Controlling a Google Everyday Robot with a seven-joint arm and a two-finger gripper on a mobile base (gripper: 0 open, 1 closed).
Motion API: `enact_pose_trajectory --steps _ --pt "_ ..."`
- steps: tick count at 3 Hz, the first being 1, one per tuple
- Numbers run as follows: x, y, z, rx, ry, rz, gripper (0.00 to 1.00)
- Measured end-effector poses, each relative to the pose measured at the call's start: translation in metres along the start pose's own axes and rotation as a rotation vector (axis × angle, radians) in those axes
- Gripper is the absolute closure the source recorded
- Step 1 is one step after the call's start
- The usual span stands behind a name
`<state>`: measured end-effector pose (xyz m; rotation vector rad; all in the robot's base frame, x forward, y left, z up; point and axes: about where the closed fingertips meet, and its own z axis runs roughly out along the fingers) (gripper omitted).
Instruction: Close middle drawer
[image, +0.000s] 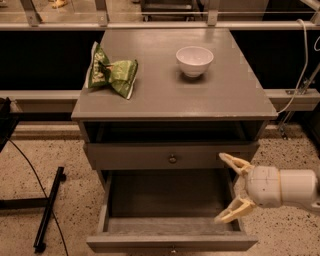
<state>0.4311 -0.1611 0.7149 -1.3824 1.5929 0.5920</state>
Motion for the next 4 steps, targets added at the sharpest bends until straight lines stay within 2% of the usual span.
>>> enact_pose_trajectory --steps 1,2,3,4 --pt "0.020 0.006 0.014 -0.021 -0.040 -0.011 0.00" --pt "0.025 0.007 0.017 -0.029 -0.036 -0.017 0.00" --pt "0.051 0.012 0.029 -0.069 -0.015 -0.044 0.00" --pt "0.094 0.021 0.044 -0.120 0.024 -0.057 0.18"
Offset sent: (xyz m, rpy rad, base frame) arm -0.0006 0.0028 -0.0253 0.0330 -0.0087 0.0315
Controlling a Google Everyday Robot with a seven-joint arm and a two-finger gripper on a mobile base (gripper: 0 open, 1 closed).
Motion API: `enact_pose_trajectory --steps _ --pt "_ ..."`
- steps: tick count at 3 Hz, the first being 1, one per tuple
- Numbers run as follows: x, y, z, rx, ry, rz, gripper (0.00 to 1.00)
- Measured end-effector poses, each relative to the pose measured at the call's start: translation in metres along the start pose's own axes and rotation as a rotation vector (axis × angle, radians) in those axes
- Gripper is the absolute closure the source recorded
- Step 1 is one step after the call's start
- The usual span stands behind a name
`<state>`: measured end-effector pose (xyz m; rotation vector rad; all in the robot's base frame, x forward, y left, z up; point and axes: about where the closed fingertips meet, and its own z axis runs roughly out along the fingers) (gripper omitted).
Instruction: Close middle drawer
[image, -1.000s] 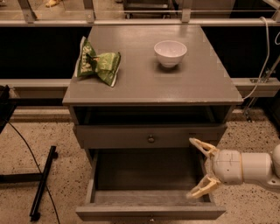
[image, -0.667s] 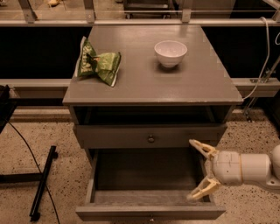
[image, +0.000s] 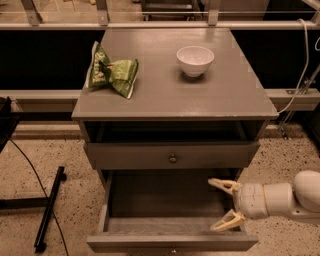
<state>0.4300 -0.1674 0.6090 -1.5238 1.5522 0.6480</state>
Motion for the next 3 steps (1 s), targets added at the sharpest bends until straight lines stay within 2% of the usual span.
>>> enact_pose_trajectory --steps 1,3 --pt "0.038 0.013 0.016 -0.051 0.031 -0.017 0.42" --pt "0.093 0.073 0.052 -0.102 0.044 0.007 0.88"
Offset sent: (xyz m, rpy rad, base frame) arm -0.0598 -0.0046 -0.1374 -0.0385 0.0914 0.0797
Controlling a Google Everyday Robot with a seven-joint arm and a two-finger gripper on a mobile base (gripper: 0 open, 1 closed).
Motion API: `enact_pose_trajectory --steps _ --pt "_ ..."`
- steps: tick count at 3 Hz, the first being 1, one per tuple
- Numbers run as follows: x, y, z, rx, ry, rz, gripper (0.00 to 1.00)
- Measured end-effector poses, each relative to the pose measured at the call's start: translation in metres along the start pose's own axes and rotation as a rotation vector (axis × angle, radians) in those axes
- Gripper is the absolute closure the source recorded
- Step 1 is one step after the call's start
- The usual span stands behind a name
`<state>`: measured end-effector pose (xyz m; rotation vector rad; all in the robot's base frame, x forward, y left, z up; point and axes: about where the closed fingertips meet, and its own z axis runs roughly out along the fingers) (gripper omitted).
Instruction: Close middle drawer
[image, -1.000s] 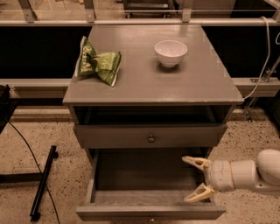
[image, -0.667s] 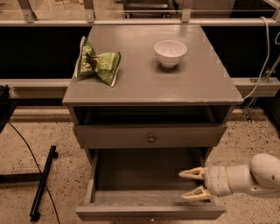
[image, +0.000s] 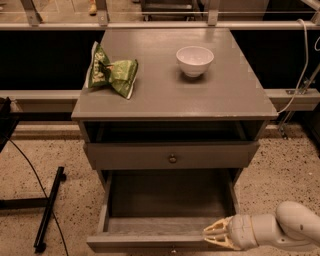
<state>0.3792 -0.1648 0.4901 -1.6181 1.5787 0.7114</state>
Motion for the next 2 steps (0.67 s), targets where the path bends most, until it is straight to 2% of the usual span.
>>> enact_pose_trajectory --steps 1,2 --pt "0.019 0.023 0.016 -0.007 0.056 -0.005 1.00" --pt "0.032 0.038 0.023 -0.006 0.114 -0.008 1.00"
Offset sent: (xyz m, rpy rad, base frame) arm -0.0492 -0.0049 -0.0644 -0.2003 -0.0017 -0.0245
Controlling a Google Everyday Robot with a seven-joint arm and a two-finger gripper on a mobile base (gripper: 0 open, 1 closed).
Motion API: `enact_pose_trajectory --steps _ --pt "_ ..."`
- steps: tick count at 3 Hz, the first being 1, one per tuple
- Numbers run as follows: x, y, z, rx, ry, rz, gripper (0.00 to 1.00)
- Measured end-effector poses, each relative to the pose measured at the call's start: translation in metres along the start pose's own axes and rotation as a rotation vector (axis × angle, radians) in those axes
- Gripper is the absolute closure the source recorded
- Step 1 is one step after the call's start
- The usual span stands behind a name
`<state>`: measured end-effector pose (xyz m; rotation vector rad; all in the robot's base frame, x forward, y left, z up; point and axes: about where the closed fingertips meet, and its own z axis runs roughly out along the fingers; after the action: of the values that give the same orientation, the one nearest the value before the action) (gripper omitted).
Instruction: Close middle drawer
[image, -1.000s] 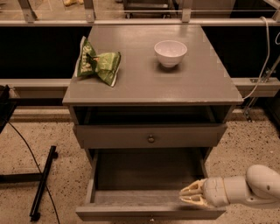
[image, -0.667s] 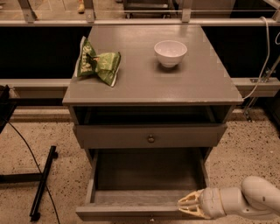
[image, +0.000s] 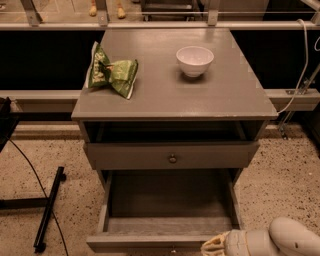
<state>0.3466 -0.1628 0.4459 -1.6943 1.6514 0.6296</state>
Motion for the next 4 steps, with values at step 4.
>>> enact_pose_trajectory --steps 4 --pt "0.031 -0.015 0.045 0.197 0.214 -0.011 1.00"
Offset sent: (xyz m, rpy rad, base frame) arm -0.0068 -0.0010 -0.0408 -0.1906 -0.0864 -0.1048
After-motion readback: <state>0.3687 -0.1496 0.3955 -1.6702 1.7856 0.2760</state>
